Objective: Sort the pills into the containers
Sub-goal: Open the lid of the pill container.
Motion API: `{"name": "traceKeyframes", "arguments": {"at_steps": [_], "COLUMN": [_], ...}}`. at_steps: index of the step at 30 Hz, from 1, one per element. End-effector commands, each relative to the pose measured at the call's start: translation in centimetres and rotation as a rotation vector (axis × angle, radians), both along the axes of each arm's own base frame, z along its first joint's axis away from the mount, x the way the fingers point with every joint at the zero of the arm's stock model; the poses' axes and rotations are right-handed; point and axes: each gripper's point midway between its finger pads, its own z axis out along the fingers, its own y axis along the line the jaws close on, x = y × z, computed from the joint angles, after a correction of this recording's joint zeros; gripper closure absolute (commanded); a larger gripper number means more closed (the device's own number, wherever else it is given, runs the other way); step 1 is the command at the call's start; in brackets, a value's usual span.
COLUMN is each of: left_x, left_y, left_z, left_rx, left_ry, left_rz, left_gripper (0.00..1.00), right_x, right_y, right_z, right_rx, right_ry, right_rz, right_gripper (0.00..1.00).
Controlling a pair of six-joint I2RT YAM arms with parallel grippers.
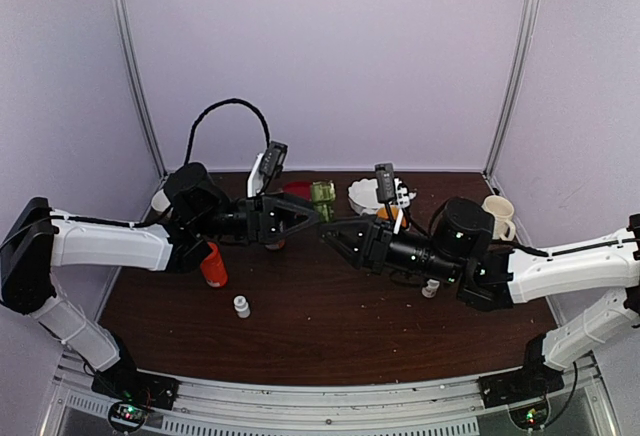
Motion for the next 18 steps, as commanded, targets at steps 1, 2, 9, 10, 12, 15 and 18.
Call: {"name": "traceKeyframes", "arguments": {"at_steps": [1, 2, 9, 10, 12, 15, 18], "left_x": [-0.81, -0.79, -0.64, -0.54, -0.29, -0.27, -0.29], "left_y": [0.36, 0.36, 0.29, 0.18, -0.02, -0.16, -0.05], "left_z": [1.67, 1.8, 1.81, 1.73, 1.41, 1.23, 1.3], "left_rx": [-0.055, -0.058, -0.056, -0.05, -0.035, -0.03, -0.039], "left_ry": [-0.049, -0.05, -0.042, -0.037, -0.028, -0.022, -0.022], "left_rz": [-0.022, -0.02, -0.018, -0.017, -0.015, -0.019, -0.018], "left_gripper": [0.24, 0.24, 0.49, 0.64, 0.91, 0.92, 0.69], "right_x": [0.16, 0.18, 0.21, 0.21, 0.21, 0.2, 0.17], "right_y": [0.16, 0.2, 0.14, 0.15, 0.21, 0.24, 0.16], "right_z": [0.87, 0.83, 0.81, 0.78, 0.68, 0.62, 0.66], "right_rx": [0.025, 0.023, 0.027, 0.027, 0.025, 0.025, 0.026], "right_ry": [-0.012, -0.011, -0.009, -0.008, -0.006, -0.005, -0.006], "right_rz": [0.002, 0.003, 0.002, 0.003, 0.003, 0.006, 0.005], "right_gripper": [0.56, 0.56, 0.56, 0.56, 0.56, 0.56, 0.56]}}
